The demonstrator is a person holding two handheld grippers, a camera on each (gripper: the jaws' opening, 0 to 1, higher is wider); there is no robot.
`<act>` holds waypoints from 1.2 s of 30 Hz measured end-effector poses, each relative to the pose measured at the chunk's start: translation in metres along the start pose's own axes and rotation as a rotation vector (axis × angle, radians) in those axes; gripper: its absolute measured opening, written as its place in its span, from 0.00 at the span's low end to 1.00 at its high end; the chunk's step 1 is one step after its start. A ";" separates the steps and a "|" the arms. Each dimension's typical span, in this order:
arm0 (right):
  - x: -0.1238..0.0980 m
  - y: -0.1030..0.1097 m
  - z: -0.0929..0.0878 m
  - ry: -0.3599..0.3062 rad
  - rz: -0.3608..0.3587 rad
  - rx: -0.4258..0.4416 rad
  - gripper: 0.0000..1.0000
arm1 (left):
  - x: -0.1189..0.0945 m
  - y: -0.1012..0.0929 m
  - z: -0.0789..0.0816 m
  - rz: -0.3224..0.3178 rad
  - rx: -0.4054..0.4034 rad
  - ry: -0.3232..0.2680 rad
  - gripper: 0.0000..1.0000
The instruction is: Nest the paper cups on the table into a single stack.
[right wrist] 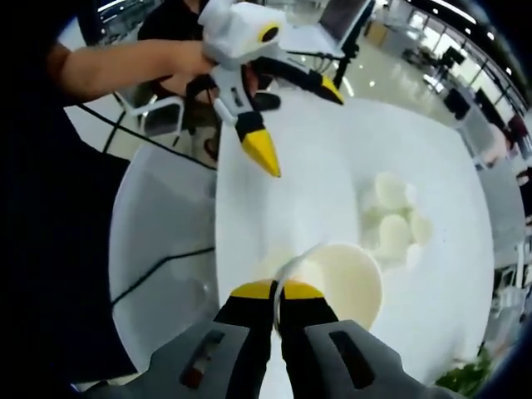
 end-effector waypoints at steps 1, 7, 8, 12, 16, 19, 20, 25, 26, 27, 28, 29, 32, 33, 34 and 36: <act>0.001 0.001 0.000 -0.002 0.002 0.002 0.00 | 0.000 0.001 0.000 0.002 -0.001 -0.002 0.98; 0.005 0.004 0.001 -0.005 0.009 0.014 0.00 | 0.000 0.000 0.000 0.002 -0.002 -0.005 0.98; 0.006 0.004 0.001 -0.005 0.010 0.016 0.00 | -0.001 -0.001 0.000 0.001 -0.003 -0.005 0.98; 0.012 0.005 -0.002 -0.006 0.015 0.021 0.00 | -0.002 -0.002 -0.001 -0.001 -0.002 -0.003 0.98; 0.018 0.005 -0.004 -0.009 0.020 0.038 0.00 | -0.002 -0.002 -0.003 -0.001 -0.003 -0.001 0.98; 0.019 0.006 -0.004 -0.010 0.024 0.042 0.00 | -0.002 -0.003 -0.004 -0.001 -0.005 0.000 0.98; 0.020 0.006 -0.005 -0.010 0.025 0.044 0.00 | -0.002 -0.003 -0.004 -0.001 -0.004 0.001 0.98; 0.023 0.005 -0.003 -0.024 0.032 0.069 0.00 | -0.001 -0.004 -0.005 -0.006 -0.004 0.002 0.97; 0.023 0.005 -0.004 -0.023 0.032 0.070 0.00 | -0.001 -0.005 -0.005 -0.006 -0.004 0.002 0.97; 0.024 0.005 -0.004 -0.021 0.031 0.072 0.00 | 0.000 -0.005 -0.005 -0.007 -0.003 0.002 0.97; 0.025 0.005 -0.005 -0.019 0.031 0.073 0.00 | 0.000 -0.005 -0.004 -0.007 -0.003 0.002 0.97; 0.026 0.005 -0.006 -0.017 0.032 0.075 0.00 | 0.000 -0.005 -0.004 -0.008 -0.003 0.002 0.97; 0.029 0.006 -0.008 -0.015 0.035 0.079 0.00 | 0.000 -0.005 -0.004 -0.008 -0.001 0.002 0.97; 0.029 0.006 -0.008 -0.014 0.036 0.080 0.00 | 0.000 -0.004 -0.004 -0.007 -0.002 0.001 0.97; 0.030 0.006 -0.008 -0.015 0.036 0.081 0.00 | 0.000 -0.004 -0.005 -0.006 -0.004 0.002 0.97; 0.032 0.005 -0.009 -0.019 0.035 0.083 0.00 | -0.001 -0.003 -0.006 -0.006 -0.003 0.002 0.97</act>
Point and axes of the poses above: the point that each gripper's makers call its tool centre point, and the gripper's own axes: x roughly forward along the fingers, y roughly to its left, z roughly out of its top, the point moved 2 cm from there along -x, roughly backward along the fingers, and after that the axes turned 6 degrees about x, right-handed, at the moved point
